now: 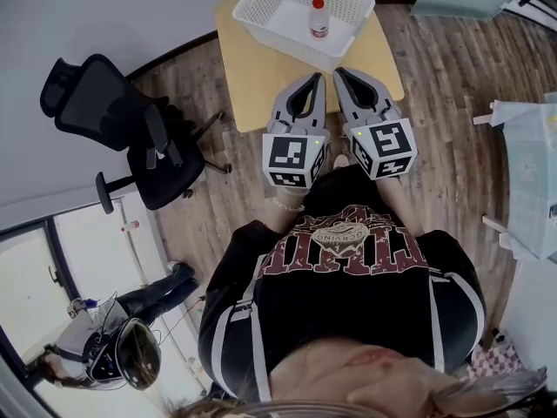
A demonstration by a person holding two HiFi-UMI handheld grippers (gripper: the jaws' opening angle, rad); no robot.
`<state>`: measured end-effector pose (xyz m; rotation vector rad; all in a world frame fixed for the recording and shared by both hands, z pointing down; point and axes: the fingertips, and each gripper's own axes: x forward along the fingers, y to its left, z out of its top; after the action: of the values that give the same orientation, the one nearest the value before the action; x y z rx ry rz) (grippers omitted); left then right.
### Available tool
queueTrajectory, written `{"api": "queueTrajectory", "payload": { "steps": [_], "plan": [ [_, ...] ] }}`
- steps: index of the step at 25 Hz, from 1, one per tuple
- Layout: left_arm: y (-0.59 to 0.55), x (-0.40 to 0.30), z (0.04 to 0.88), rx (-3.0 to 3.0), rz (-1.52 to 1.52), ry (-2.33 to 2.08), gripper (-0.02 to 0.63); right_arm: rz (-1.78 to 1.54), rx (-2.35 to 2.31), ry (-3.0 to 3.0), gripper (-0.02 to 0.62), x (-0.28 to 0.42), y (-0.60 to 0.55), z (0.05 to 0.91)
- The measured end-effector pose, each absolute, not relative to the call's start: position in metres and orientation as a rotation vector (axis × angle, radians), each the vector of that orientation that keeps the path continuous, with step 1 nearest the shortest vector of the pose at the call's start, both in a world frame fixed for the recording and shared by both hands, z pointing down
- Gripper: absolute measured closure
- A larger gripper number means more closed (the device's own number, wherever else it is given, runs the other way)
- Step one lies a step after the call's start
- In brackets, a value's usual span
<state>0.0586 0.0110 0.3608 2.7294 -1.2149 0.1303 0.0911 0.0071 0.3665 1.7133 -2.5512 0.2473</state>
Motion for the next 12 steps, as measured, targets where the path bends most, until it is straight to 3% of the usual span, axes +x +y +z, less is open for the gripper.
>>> {"api": "queueTrajectory", "payload": {
  "steps": [12],
  "plan": [
    [0.002, 0.082, 0.366, 2.697, 0.115, -1.282, 0.560, 0.235, 1.646, -2.585, 0.578, 0.114, -0.002, 0.370]
  ]
}}
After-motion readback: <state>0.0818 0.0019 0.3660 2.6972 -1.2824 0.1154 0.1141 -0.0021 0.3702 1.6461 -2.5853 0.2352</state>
